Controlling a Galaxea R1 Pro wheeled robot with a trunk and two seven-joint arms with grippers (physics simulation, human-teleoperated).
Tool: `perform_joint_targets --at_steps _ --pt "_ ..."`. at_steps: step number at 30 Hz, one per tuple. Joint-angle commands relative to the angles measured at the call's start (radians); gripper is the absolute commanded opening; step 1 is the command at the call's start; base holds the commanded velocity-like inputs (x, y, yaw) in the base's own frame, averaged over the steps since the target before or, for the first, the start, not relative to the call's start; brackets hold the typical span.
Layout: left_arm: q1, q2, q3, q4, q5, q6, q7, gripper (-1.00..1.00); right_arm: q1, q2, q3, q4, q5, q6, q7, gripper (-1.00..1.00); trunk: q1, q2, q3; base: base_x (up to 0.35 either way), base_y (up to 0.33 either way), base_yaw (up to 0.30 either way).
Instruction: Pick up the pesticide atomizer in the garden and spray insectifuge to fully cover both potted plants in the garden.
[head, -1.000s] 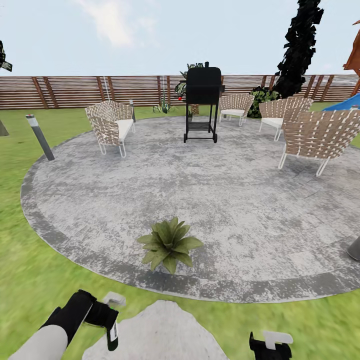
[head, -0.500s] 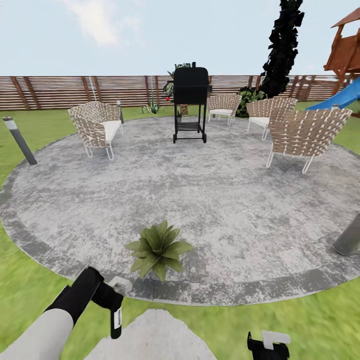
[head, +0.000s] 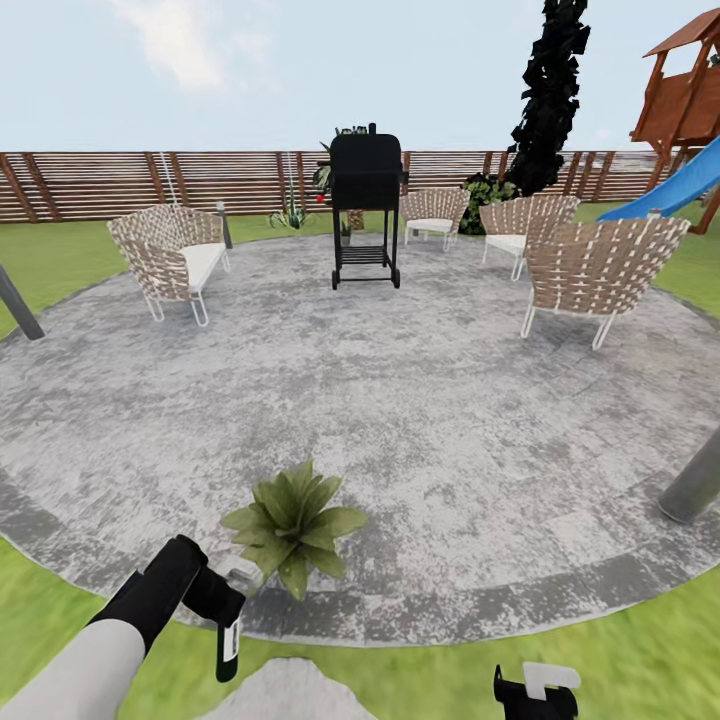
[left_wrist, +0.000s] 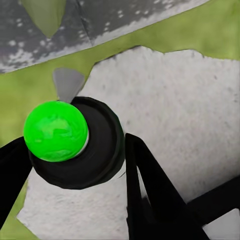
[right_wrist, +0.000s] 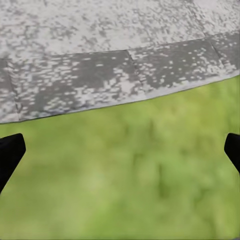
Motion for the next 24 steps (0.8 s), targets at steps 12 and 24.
perform_joint_targets --at_steps 12,24 --pt "-0.003 0.002 0.0 -0.003 -0.008 0.023 -0.009 -1.0 -0.001 -0.001 -0.007 0.001 0.011 -0.003 -0.005 1.0 0.0 0.0 -0.001 -0.087 0.0 0.0" --pt "-0.02 -0.001 -0.002 -0.08 -0.017 0.145 -0.009 -1.0 -0.001 0.002 -0.007 0.0 0.011 -0.003 -0.005 1.0 0.0 0.0 -0.001 0.063 -0.037 0.046"
